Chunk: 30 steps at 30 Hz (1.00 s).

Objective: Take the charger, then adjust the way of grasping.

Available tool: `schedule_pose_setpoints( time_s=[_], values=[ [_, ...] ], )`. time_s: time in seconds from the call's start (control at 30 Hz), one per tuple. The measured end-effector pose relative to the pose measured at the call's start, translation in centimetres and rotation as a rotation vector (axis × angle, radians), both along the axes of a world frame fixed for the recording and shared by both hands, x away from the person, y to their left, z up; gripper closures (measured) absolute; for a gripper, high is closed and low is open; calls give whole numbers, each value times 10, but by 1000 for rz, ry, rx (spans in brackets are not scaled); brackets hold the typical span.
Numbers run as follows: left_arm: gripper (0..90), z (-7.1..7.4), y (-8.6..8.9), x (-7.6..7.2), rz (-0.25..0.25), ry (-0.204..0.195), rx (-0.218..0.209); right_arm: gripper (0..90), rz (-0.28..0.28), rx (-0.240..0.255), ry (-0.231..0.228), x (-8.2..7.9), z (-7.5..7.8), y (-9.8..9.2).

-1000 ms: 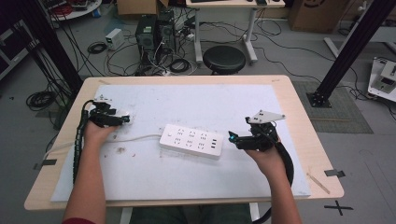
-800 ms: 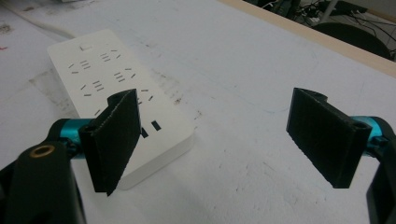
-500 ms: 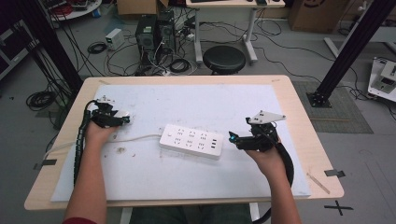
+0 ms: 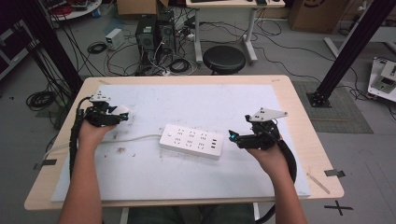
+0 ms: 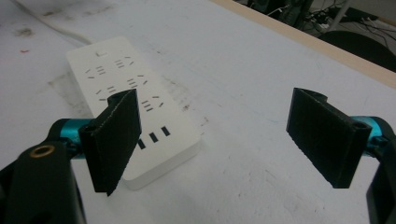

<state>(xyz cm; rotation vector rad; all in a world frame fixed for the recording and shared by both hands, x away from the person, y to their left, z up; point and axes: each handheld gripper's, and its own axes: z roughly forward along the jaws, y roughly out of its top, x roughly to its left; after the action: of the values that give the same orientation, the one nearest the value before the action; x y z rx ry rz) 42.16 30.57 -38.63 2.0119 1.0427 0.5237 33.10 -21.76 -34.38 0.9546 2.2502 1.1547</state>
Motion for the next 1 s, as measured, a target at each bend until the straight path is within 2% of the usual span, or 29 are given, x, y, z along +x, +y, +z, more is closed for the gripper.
schedule_pose_setpoints(
  time_s=[0.03,0.07,0.1,0.13,0.17,0.2,0.23,0.27,0.4,0.43,0.57,0.6,0.7,0.73,0.77,0.83,0.87,0.9,0.93,0.97,1.0],
  values=[
    [424,0,0,0,0,0,0,180,0,0,0,0,0,0],
    [424,11,-6,-13,-39,-23,-6,180,14,0,-1,-2,5,0],
    [424,11,-6,-13,-39,-23,-6,179,20,-1,0,-3,7,1],
    [424,20,-12,-24,-85,-39,-8,179,25,-5,-1,-4,8,1],
    [424,20,-12,-24,-85,-39,-8,179,25,-5,-1,-4,8,1],
    [425,25,-19,-33,-124,-56,-8,179,36,-5,-6,-6,10,1],
    [424,27,-22,-37,-141,-60,-1,180,40,-4,-5,-6,11,0],
    [424,27,-22,-37,-141,-60,-1,180,40,-4,-5,-6,11,0],
    [424,31,-35,-48,-215,-78,22,179,55,-1,3,-7,10,4],
    [424,31,-35,-48,-215,-78,22,180,57,-5,3,-7,11,5],
    [424,35,-45,-53,-249,-86,10,179,62,-2,3,-8,13,6],
    [424,38,-51,-56,-281,-88,-5,180,63,3,4,-9,16,5],
    [424,40,-59,-60,-310,-99,-10,179,65,3,7,-10,17,5],
    [424,42,-66,-66,-345,-115,-5,179,68,10,12,-11,17,5],
    [425,42,-66,-66,-345,-115,-5,179,68,10,12,-11,17,5],
    [424,42,-78,-74,-395,-135,-20,179,77,21,23,-13,17,5],
    [424,42,-78,-74,-395,-135,-20,179,85,26,26,-13,16,6],
    [424,41,-87,-79,-427,-149,-30,179,94,29,30,-13,15,6],
    [424,41,-87,-79,-427,-149,-30,179,96,35,43,-14,15,7],
    [425,38,-96,-84,-462,-160,-39,179,104,41,44,-14,15,8],
    [424,38,-96,-84,-462,-160,-39,179,114,53,51,-15,15,10]
  ],
)
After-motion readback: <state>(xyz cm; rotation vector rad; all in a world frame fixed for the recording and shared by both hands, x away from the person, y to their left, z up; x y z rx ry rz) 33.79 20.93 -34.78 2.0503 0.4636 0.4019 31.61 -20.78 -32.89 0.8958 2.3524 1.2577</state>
